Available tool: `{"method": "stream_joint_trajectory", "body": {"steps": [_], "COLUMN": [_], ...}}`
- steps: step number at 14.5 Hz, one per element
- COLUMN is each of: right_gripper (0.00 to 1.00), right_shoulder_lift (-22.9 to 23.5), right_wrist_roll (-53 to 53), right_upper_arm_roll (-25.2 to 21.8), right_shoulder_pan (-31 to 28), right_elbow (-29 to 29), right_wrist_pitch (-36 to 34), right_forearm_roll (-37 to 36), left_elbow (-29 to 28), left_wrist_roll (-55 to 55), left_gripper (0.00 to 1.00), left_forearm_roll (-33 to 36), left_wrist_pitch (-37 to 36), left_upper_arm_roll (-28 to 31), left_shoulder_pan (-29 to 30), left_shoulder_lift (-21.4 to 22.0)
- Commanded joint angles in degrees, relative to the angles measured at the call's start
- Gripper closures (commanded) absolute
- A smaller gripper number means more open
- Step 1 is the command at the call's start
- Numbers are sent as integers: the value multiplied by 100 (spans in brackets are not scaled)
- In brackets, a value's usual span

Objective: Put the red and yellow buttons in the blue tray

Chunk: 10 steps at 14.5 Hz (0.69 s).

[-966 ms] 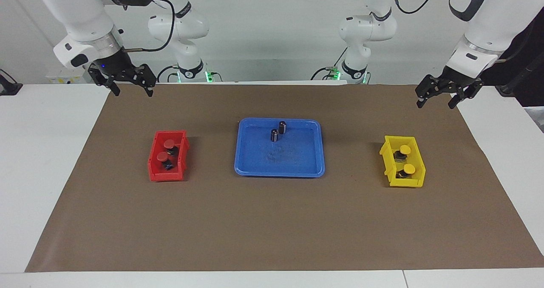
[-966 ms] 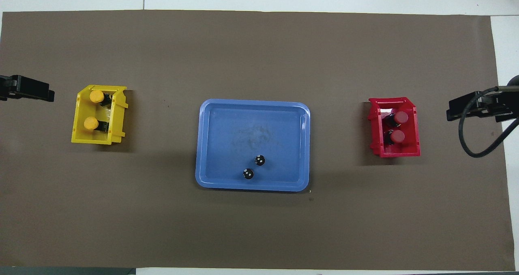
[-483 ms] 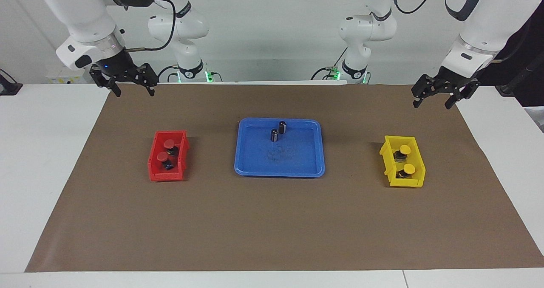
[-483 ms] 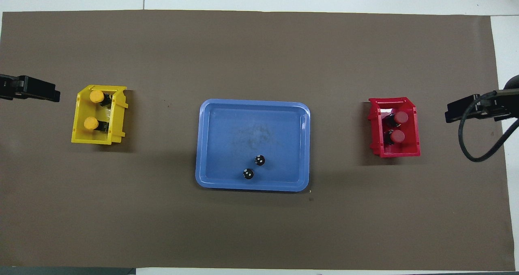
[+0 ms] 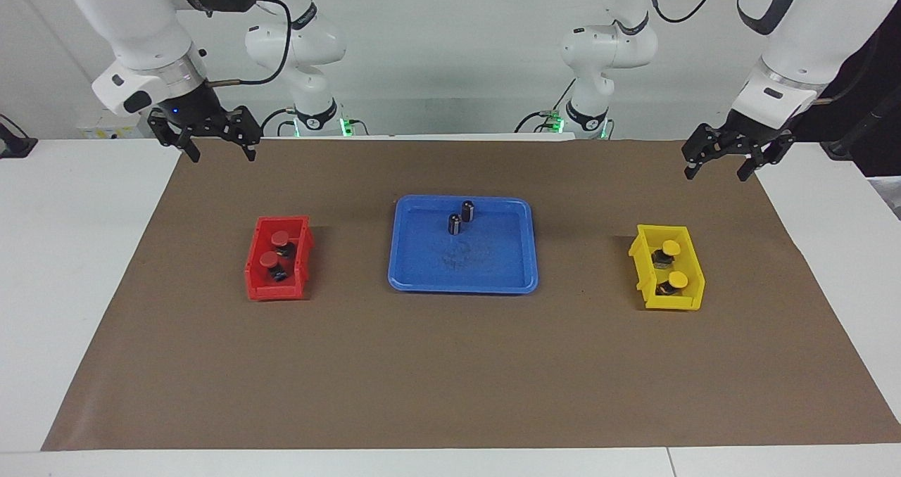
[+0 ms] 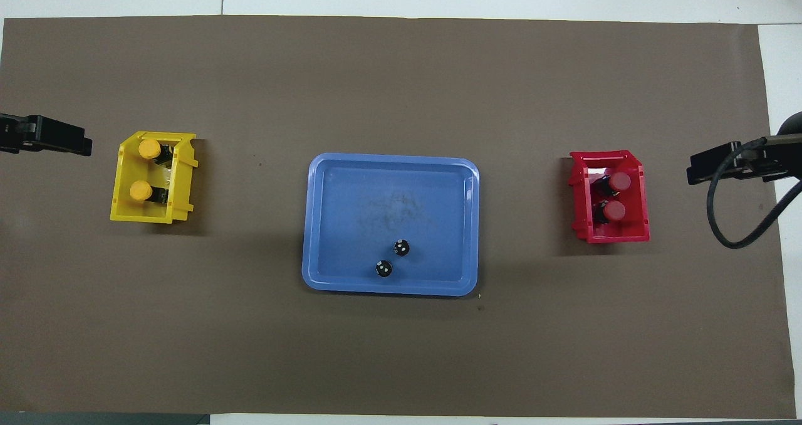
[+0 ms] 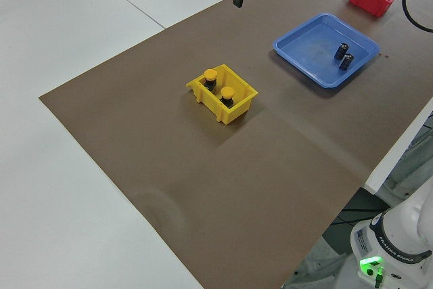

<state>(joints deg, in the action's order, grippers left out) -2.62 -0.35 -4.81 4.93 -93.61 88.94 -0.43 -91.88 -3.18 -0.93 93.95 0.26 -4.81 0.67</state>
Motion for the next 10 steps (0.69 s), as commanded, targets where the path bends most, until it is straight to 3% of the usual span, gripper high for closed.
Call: {"method": "stream_joint_trajectory", "body": {"steps": [1,6,10], "right_gripper": [0,0,0], "right_shoulder_lift": [-151,-143,261], "right_wrist_roll": [-79,-70,-71], "right_upper_arm_roll": [16,16,16], "right_shoulder_pan": [-10,-10,-63], "right_elbow": [-306,-1034,-1501], "right_wrist_pitch": [317,1378,2100], "right_forearm_roll": [-27,25,52], "left_elbow": [-181,-330,-418], "left_wrist_roll": [72,54,45], "left_gripper": [0,0,0], "left_forearm_roll": [67,67,67], "left_wrist_pitch": [141,238,396], "left_upper_arm_roll": [10,10,10], "left_shoulder_pan": [-2,6,24], "left_shoulder_lift": [117,188,214]}}
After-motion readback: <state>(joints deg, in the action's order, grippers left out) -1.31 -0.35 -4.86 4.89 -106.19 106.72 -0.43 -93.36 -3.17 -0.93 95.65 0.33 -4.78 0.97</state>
